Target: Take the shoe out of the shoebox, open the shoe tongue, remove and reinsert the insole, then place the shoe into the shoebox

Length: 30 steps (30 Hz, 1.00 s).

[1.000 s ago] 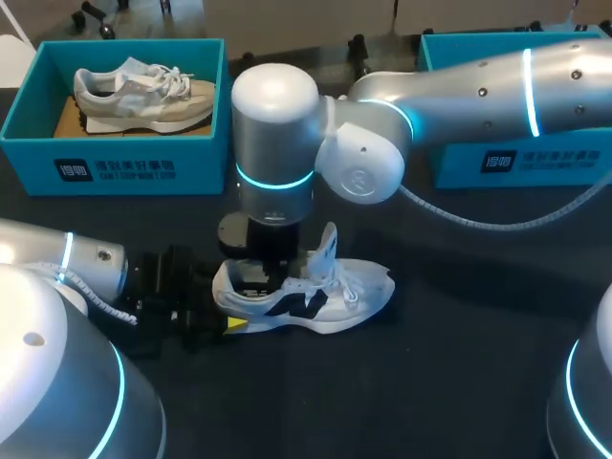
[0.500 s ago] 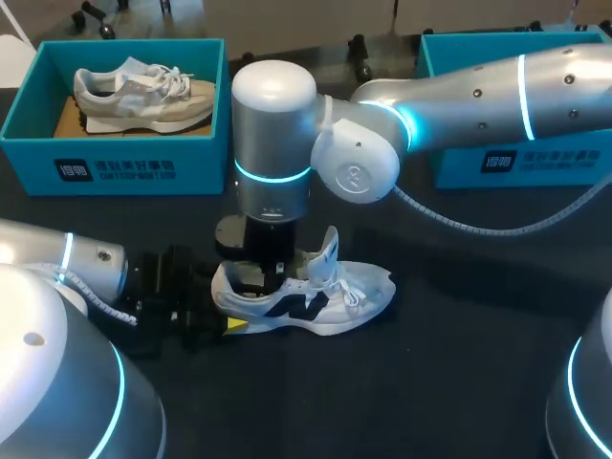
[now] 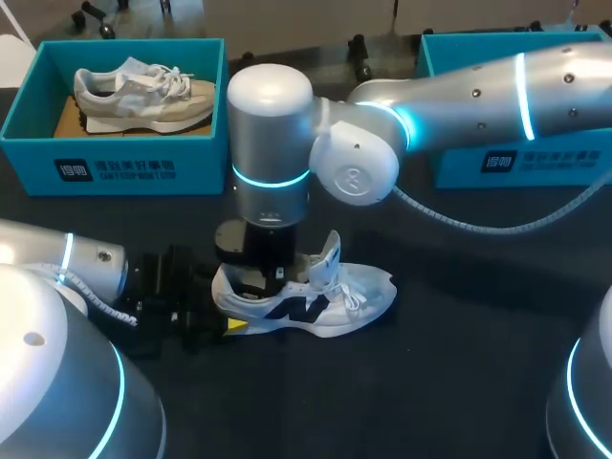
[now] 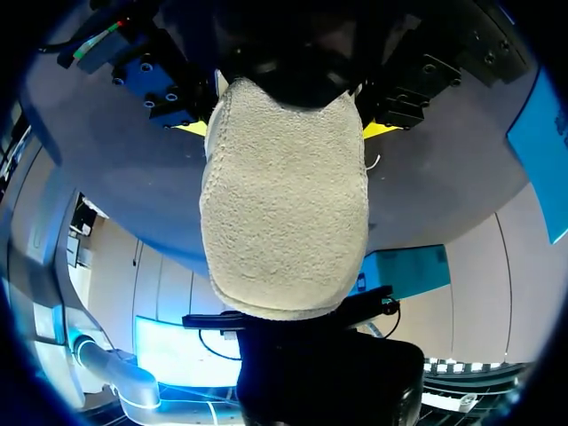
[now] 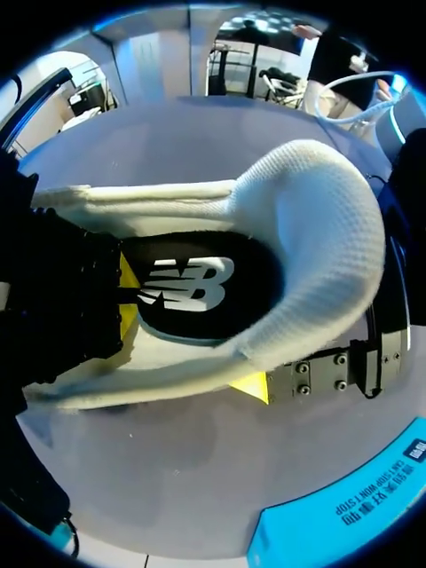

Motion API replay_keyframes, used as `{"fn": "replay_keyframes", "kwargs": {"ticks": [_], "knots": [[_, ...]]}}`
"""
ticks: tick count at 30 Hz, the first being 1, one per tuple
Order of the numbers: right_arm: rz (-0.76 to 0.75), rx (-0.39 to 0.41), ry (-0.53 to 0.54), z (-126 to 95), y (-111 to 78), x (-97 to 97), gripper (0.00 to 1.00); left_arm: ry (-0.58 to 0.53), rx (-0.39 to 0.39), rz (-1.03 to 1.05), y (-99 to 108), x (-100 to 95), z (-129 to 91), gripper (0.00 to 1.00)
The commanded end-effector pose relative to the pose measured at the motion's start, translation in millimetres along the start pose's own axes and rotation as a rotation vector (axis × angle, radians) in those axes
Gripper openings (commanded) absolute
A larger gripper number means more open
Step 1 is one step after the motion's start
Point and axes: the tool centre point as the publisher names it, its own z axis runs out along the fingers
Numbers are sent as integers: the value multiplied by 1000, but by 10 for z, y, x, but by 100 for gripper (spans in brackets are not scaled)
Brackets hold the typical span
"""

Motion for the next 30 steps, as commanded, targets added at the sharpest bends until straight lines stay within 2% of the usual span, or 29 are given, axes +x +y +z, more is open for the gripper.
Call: {"fn": "replay_keyframes", "kwargs": {"ticks": [1, 17, 30], "knots": [[-1, -5, -7, 36, -127, 160, 0, 0, -4, -2, 22, -35, 53, 0], [-6, 23, -63, -316, -215, 123, 0, 0, -4, -2, 22, -35, 53, 0], [2, 57, -90, -495, -288, 157, 0, 0, -4, -2, 22, -35, 53, 0]]}}
